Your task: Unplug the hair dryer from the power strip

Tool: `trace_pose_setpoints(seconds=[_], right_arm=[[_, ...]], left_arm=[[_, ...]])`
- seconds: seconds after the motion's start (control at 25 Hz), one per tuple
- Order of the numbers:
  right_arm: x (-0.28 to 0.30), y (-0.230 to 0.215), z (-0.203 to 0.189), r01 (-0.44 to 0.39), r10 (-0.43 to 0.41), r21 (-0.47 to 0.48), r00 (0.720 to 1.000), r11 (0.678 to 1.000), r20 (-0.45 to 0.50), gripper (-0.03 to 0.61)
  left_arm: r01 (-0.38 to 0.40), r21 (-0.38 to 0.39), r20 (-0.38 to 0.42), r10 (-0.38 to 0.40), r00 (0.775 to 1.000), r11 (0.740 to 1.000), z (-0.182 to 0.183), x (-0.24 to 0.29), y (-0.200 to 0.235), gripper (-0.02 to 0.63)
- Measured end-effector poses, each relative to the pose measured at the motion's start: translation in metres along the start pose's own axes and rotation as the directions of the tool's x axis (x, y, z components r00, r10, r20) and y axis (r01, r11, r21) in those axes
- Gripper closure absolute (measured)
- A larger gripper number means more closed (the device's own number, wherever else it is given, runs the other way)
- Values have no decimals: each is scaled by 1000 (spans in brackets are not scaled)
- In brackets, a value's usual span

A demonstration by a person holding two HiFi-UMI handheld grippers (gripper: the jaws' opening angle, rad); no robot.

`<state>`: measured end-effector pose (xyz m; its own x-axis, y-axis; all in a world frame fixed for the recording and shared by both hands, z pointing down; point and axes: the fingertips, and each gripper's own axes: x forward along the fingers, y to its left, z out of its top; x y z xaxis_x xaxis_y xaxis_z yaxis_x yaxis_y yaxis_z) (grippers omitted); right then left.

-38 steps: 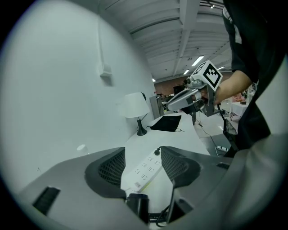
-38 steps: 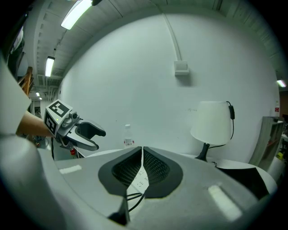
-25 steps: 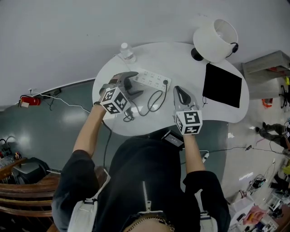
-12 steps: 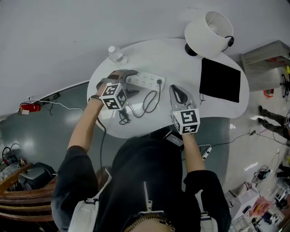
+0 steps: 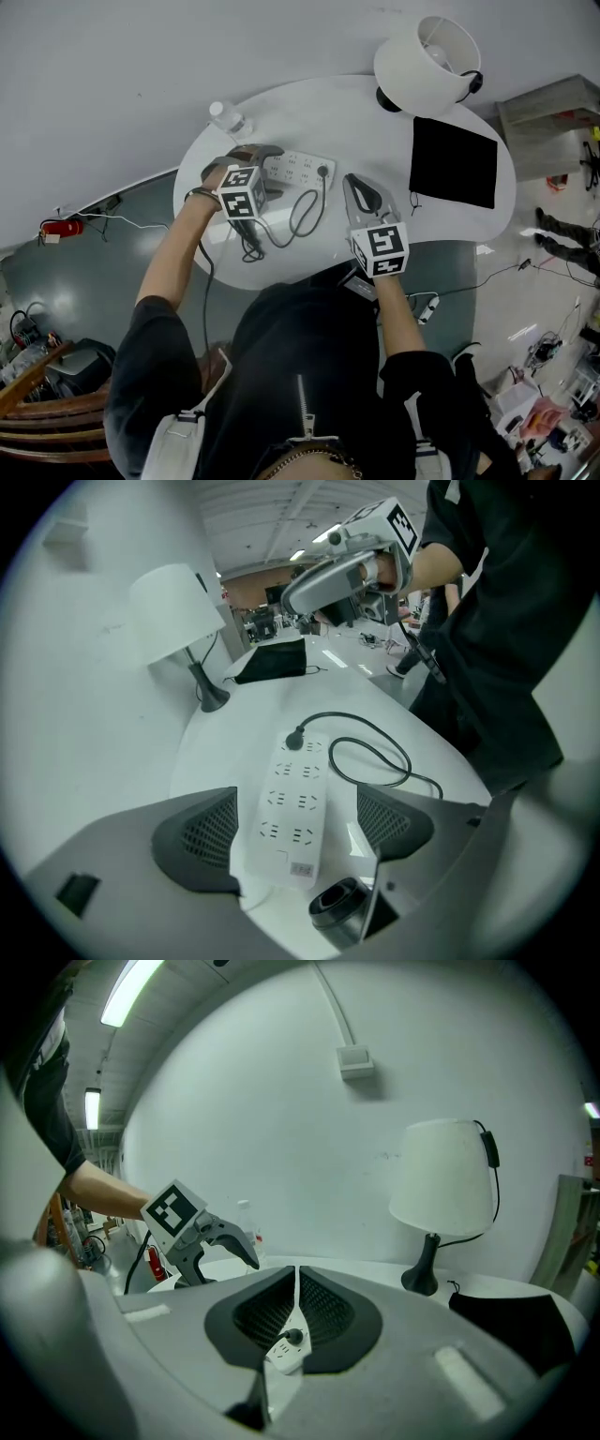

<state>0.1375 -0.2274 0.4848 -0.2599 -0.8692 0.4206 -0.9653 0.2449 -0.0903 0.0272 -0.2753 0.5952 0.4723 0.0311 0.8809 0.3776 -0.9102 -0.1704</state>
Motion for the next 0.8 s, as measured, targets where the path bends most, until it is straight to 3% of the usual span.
trace_pose_setpoints(seconds=[0.48, 0.8], right_arm=[[11, -5, -18, -18, 19, 28, 999, 999, -43, 565], [14, -10, -28, -12, 15, 50, 998, 999, -61, 565]], left_arm=[[70, 31, -82, -67, 994, 997, -12, 46, 7, 192], [173, 108, -183, -151, 971, 979, -22, 77, 0, 192]])
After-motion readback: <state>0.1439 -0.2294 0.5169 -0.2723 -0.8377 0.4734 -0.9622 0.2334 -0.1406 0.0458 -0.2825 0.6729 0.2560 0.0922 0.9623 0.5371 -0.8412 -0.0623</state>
